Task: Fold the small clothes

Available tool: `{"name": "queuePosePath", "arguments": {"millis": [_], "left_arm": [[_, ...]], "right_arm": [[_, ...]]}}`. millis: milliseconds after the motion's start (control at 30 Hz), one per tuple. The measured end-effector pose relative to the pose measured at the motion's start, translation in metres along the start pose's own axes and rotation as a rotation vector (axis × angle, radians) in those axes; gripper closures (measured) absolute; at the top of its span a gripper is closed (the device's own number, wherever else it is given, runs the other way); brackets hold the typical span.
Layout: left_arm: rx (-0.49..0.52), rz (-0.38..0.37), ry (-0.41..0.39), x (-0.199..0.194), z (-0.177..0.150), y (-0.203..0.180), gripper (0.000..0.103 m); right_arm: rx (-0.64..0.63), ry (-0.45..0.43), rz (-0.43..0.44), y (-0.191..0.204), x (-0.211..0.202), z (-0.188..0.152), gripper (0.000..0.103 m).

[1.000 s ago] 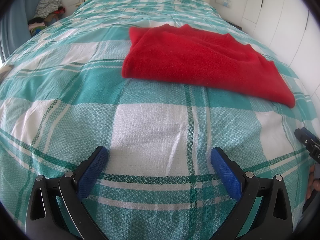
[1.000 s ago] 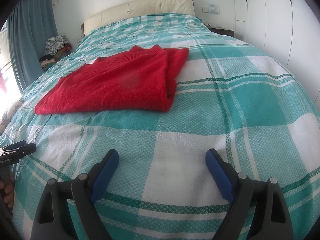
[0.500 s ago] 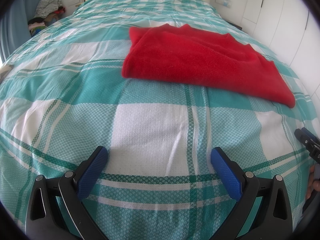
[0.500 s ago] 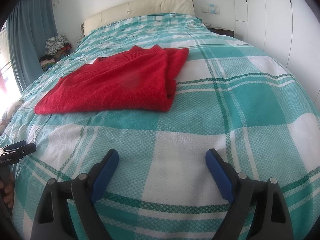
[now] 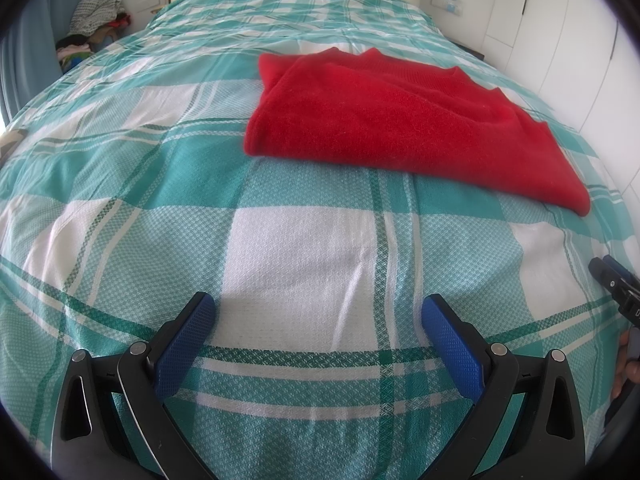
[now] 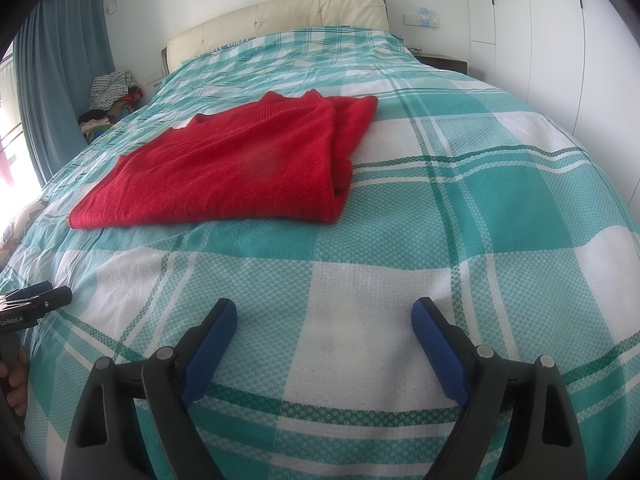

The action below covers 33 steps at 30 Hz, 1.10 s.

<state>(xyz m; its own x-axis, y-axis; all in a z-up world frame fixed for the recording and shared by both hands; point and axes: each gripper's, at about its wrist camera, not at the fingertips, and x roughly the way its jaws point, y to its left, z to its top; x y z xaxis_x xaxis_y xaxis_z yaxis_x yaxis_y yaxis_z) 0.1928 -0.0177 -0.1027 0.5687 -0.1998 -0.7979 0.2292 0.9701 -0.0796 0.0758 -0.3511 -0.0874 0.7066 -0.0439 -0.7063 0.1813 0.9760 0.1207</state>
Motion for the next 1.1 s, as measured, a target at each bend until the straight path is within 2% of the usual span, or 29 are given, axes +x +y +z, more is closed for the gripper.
{"name": "queuePosePath", "arguments": {"millis": [167,367,533,633,700,833,900,933,967,1100], "left_arm": [[-0.047,-0.056,0.003,-0.008,0.003,0.013,0.0],[-0.151,-0.1,-0.024,-0.022,0.01,0.034,0.0],[-0.156,-0.082,-0.029,-0.024,0.01,0.037,0.0],[-0.139,-0.078,-0.026,-0.023,0.01,0.036,0.0],[-0.126,-0.073,-0.021,-0.022,0.011,0.033,0.0],[-0.113,-0.068,0.002,-0.02,0.012,0.031,0.001],[-0.118,-0.071,0.014,-0.02,0.012,0.033,0.001],[-0.123,-0.074,0.018,-0.02,0.013,0.034,0.001],[-0.13,-0.077,0.021,-0.022,0.013,0.036,0.001],[-0.166,-0.085,0.008,-0.036,0.015,0.051,0.001]], "right_arm": [[0.006,0.026,0.0,-0.001,-0.003,0.011,0.015],[0.158,-0.034,0.045,-0.035,-0.018,0.083,0.015],[0.396,0.021,0.117,-0.076,0.022,0.124,0.017],[0.452,0.098,0.194,-0.077,0.057,0.134,0.022],[0.466,0.153,0.225,-0.073,0.078,0.137,0.029],[0.425,0.205,0.216,-0.054,0.105,0.142,0.039],[0.382,0.244,0.222,-0.042,0.117,0.146,0.056],[0.347,0.26,0.179,-0.035,0.12,0.148,0.088],[0.322,0.256,0.131,-0.028,0.119,0.151,0.093],[0.226,0.192,0.033,0.013,0.097,0.178,0.093]]}}
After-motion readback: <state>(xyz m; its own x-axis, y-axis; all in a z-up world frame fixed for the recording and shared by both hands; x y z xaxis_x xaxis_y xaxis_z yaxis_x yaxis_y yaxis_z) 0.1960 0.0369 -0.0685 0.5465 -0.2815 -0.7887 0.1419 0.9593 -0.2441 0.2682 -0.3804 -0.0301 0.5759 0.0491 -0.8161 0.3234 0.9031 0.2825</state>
